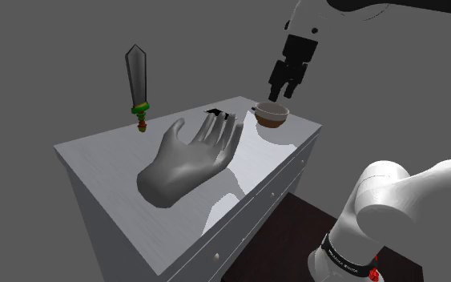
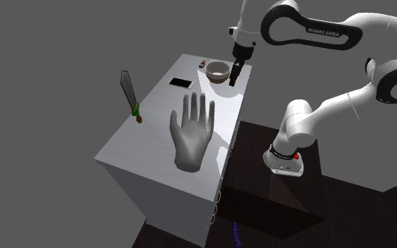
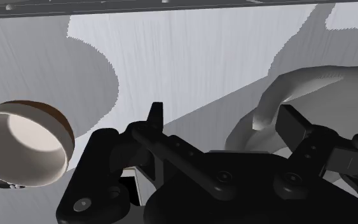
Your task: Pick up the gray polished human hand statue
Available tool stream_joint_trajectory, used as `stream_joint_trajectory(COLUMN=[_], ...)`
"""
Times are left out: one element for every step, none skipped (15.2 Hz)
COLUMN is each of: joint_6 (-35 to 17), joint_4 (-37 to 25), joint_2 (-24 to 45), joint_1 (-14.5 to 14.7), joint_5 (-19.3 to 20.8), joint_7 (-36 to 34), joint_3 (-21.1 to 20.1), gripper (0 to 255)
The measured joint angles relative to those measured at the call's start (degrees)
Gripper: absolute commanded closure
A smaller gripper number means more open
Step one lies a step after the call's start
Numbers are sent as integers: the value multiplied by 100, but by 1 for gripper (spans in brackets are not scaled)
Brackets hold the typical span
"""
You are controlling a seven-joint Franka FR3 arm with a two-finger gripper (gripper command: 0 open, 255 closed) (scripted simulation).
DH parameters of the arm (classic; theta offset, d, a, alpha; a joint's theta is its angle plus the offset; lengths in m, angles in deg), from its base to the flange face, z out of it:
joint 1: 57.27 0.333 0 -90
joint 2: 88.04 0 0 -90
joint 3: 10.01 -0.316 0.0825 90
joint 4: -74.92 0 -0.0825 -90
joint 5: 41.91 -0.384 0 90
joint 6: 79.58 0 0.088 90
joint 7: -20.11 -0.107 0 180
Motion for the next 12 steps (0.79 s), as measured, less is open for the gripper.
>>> stream_joint_trajectory(joint_6=[0,-79,-210,-350,-489,-698,-829,-992,-1173,-1388,-1598,-1803], joint_4=[0,47,126,195,258,353,356,405,443,546,597,591], joint_2=[0,1,5,15,24,78,131,171,240,283,366,501], joint_1=[0,0,7,8,1,7,10,16,10,1,-4,-16], joint_5=[0,-36,-103,-169,-222,-298,-366,-437,-490,-536,-585,-625], joint_7=[0,-90,-252,-430,-594,-794,-1001,-1219,-1412,-1591,-1793,-2002], joint_3=[0,-56,-165,-276,-371,-505,-638,-786,-909,-1024,-1163,-1308], gripper=[0,0,0,0,0,0,0,0,0,0,0,0])
